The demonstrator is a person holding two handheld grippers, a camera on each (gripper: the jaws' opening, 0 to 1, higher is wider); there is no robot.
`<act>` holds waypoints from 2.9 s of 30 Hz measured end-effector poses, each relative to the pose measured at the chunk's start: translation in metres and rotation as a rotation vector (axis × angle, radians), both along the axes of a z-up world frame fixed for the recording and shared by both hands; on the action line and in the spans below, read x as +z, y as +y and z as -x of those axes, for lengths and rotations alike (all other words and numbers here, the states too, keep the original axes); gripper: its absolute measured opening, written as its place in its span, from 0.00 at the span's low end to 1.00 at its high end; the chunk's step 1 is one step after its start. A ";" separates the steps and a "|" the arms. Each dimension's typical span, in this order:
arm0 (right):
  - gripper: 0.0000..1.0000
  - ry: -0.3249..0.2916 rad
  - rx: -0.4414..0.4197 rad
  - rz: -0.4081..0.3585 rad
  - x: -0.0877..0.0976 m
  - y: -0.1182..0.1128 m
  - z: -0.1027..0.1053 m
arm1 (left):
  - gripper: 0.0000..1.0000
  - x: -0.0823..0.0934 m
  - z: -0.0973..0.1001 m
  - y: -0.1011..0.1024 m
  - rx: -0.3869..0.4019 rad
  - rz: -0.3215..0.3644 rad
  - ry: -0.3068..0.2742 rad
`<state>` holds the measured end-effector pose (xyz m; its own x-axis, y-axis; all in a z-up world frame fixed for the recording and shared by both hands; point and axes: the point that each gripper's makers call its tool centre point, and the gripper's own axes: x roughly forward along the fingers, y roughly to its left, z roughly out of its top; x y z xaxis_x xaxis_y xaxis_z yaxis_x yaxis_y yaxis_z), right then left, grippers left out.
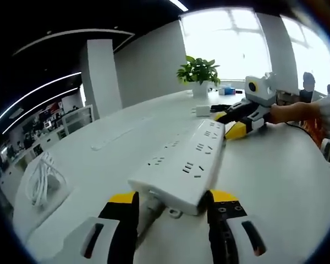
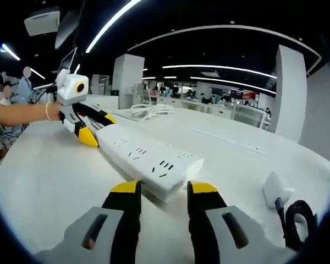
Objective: Straighten the power strip on the desk, plug the charger into it
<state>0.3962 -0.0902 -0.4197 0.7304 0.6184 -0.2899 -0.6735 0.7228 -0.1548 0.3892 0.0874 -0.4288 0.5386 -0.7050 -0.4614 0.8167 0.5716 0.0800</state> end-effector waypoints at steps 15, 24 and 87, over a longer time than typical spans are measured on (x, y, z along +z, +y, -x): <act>0.63 -0.008 0.027 -0.030 0.010 0.000 0.004 | 0.69 0.012 0.005 0.003 0.048 0.094 -0.002; 0.86 -0.039 0.105 -0.026 0.010 0.010 0.016 | 0.86 0.019 0.010 0.003 0.075 0.149 -0.015; 1.00 -0.148 0.155 -0.129 0.100 -0.007 0.094 | 0.99 0.105 0.104 0.002 0.143 0.387 -0.179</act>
